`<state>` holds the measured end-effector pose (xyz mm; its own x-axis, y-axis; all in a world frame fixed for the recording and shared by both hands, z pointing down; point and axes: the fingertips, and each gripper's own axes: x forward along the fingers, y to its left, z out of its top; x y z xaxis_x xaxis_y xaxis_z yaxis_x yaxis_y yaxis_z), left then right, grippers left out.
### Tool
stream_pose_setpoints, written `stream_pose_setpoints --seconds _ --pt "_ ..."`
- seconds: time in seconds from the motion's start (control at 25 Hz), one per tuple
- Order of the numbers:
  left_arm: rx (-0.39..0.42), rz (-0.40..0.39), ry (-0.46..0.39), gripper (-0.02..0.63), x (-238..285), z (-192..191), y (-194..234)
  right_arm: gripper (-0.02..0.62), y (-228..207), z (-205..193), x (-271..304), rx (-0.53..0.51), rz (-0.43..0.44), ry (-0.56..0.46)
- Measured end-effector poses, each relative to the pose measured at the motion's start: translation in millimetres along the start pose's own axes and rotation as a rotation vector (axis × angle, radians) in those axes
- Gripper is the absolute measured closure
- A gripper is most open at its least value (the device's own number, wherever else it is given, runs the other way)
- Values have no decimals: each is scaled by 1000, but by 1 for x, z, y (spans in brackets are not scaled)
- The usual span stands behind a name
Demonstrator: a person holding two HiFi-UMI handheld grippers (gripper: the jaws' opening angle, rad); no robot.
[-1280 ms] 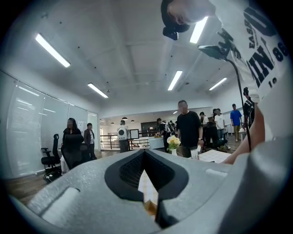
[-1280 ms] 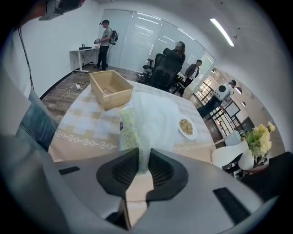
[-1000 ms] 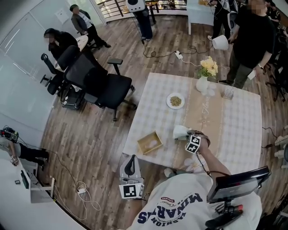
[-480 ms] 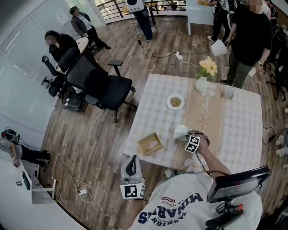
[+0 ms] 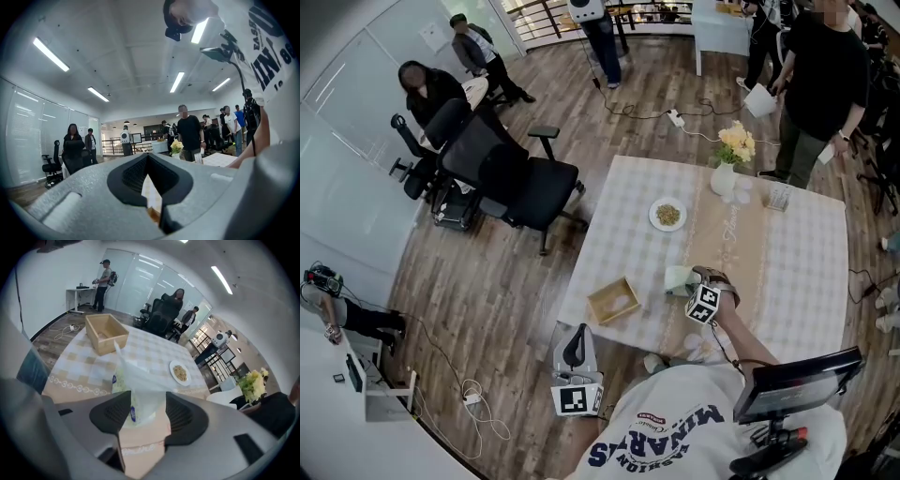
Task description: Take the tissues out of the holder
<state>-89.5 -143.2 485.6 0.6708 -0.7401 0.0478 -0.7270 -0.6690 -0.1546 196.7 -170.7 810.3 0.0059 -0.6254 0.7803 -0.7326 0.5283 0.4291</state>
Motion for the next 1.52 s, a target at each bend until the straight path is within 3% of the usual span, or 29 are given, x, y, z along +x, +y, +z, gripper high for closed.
stream_pose_setpoints --seconds 0.24,0.4,0.6,0.72,0.92,1.52 --pt "3 7 -26 603 3 12 0 387 -43 85 -93 327 -42 -278" --pt "15 -5 -49 603 7 19 -2 557 -53 147 -154 394 3 -491" --pt "11 -2 -64 603 9 27 -1 589 -53 198 -220 492 141 -705" --pt "7 -4 -78 603 10 33 -2 589 -57 214 -252 537 167 -800" --pt "-15 -12 -94 603 12 33 -2 589 -59 222 -270 496 122 -859" --pt "-57 -32 -86 603 6 29 -1 589 -48 223 -264 463 108 -836"
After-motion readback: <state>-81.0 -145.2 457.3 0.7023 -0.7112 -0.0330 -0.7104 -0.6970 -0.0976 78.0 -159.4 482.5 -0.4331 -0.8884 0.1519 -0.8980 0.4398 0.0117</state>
